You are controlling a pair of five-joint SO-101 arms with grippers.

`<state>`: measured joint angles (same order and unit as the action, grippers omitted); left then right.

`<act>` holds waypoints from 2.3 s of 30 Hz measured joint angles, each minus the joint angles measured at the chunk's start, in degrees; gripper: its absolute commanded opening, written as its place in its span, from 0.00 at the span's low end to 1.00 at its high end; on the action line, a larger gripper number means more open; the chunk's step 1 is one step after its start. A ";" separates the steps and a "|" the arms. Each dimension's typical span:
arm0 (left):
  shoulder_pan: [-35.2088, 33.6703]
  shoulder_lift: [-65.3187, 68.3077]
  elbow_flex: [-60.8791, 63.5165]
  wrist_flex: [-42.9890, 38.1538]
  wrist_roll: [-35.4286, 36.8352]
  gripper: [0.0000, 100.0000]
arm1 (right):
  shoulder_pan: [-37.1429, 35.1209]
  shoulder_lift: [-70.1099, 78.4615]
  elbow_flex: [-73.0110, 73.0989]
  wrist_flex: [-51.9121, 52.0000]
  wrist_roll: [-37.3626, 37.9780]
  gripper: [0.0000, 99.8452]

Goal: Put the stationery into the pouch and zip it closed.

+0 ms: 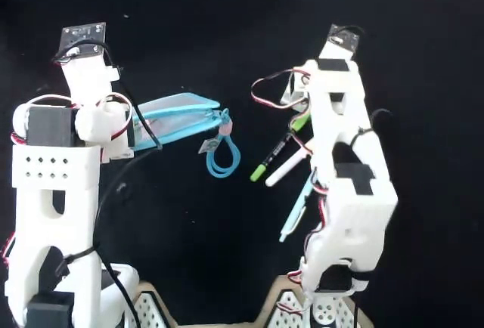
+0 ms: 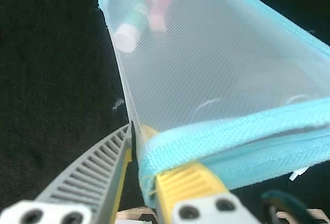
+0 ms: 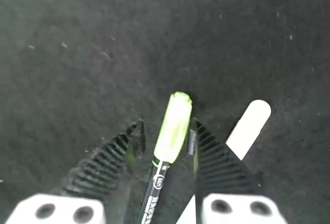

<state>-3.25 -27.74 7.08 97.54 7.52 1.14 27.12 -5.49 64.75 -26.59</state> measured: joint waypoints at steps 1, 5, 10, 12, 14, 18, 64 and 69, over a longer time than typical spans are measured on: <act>0.00 0.00 0.00 0.00 0.00 0.03 | 0.00 1.32 -1.67 1.49 -0.09 0.14; 0.00 0.00 0.00 0.00 0.00 0.03 | 0.00 6.33 -7.47 5.54 -0.09 0.14; 0.00 0.00 0.00 0.00 0.00 0.03 | 0.00 13.01 -12.92 7.21 -0.09 0.11; 0.00 0.00 0.00 0.00 0.00 0.03 | 0.00 14.07 -15.47 9.23 -0.09 0.03; 0.00 0.00 0.00 0.00 0.00 0.03 | 0.18 14.33 -18.55 12.57 -0.09 0.02; 0.00 0.00 0.00 0.00 0.00 0.03 | 0.18 14.42 -27.43 20.13 5.45 0.01; 0.00 0.00 0.00 0.00 0.00 0.03 | -0.35 27.08 -54.33 34.73 14.77 0.01; 0.00 0.00 0.00 0.00 0.00 0.03 | -4.04 12.48 -43.78 34.73 19.34 0.01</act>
<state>-3.25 -27.74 7.08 97.54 7.52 -2.90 39.60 -49.27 99.47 -7.25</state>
